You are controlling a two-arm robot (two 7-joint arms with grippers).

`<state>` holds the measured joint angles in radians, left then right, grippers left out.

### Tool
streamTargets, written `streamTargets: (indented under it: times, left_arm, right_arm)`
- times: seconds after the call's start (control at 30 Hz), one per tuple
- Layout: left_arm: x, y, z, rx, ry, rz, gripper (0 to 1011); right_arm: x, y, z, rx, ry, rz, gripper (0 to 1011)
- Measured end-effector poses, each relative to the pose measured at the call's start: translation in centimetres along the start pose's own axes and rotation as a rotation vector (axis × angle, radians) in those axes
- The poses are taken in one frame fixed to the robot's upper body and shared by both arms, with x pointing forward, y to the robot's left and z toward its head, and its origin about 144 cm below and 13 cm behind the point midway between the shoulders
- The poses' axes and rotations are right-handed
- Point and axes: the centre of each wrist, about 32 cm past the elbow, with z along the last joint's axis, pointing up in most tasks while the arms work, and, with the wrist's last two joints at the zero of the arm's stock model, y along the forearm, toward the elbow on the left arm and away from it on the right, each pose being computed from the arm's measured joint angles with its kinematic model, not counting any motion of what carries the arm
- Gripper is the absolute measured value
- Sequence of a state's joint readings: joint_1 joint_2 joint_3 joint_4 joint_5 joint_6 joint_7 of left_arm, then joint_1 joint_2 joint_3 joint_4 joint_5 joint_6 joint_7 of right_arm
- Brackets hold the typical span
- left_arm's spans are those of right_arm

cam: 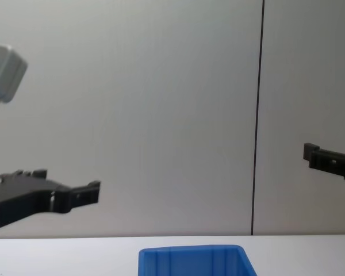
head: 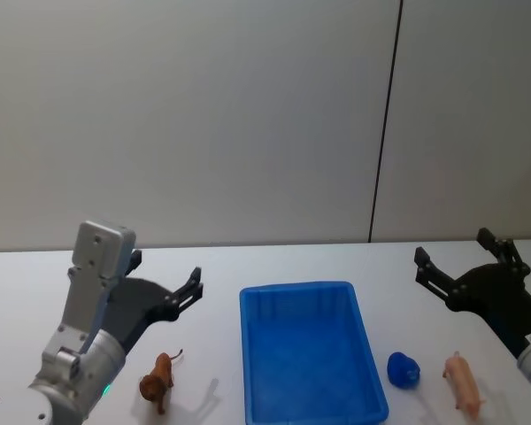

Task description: Pick up the two dolls from the table and place them into the box.

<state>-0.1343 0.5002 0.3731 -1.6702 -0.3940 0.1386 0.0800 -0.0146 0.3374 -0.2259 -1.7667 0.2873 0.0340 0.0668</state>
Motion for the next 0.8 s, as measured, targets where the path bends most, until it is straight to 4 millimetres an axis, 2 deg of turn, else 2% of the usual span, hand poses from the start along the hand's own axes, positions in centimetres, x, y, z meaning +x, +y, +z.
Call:
streamTargets:
  times: [0.37, 0.8]
  left_arm:
    - [1.4, 0.9, -1.2, 0.1, 0.062, 0.004, 1001]
    - [2.2, 1.0, -2.7, 0.192, 0.11, -0.016, 1001]
  right_arm:
    - [0.0, 0.0, 0.0, 0.0, 0.0, 0.0, 1001]
    - [0.0, 0.0, 0.0, 0.0, 0.0, 0.0, 1001]
